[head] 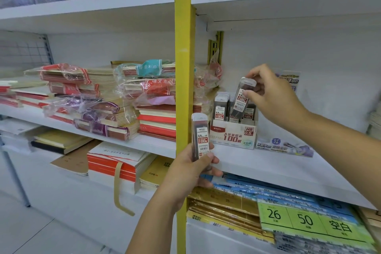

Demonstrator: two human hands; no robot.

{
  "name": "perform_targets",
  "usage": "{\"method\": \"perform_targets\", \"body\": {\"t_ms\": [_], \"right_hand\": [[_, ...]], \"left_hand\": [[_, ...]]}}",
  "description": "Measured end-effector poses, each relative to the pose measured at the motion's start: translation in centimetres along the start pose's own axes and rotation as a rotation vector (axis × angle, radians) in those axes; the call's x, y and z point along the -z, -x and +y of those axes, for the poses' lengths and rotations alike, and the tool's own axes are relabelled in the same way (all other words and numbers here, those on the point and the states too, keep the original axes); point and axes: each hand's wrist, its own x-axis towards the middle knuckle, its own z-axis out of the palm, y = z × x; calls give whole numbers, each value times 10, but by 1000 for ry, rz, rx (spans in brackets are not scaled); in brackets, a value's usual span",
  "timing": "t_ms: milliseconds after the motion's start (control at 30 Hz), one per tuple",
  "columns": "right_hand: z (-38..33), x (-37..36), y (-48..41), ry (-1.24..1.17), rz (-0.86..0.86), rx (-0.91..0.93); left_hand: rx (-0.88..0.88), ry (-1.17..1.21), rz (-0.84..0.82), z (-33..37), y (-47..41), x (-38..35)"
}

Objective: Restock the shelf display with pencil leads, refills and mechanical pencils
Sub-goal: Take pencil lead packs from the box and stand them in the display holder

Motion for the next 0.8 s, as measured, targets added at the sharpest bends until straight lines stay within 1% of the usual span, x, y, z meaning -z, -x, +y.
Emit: {"method": "perform_targets", "body": {"t_ms": [100, 233, 267, 300, 367, 400, 500, 567, 600, 633, 667, 733, 800], "right_hand": [[5, -11, -6, 48, -79, -4], [14, -22, -13, -113, -72, -169], [17, -25, -13, -102, -72, -184], [19, -27, -12, -23, -63, -166], [23, -31, -10, 229, -32, -80], [25, -32, -9, 316, -26, -49], [25, -31, -6, 424, -53, -47], [20, -28, 0, 432, -20, -22], [13, -26, 5, 382, 10, -3], [5, -22, 12, 267, 15, 2], [-4, -19, 20, 105, -24, -15], [-24, -17, 36, -242, -206, -102], [-34, -21, 47, -449, -368, -204]], "left_hand": [[-5, -3, 13, 0, -1, 0], [-16, 9, 5, -1, 0, 2], [-17, 13, 1, -1, 0, 2], [-16, 15, -3, -1, 0, 3], [-12, 15, -11, -1, 0, 4], [-10, 13, -13, -1, 0, 4], [-8, -7, -13, -2, -1, 4], [-14, -38, -15, -1, 0, 3], [-20, -55, -20, -1, 1, 2], [-28, -69, -28, 0, 1, 1], [-35, -80, -36, 0, 1, 0], [-41, -91, -52, 1, 2, -4], [-42, -94, -72, 2, 2, -8]]}}
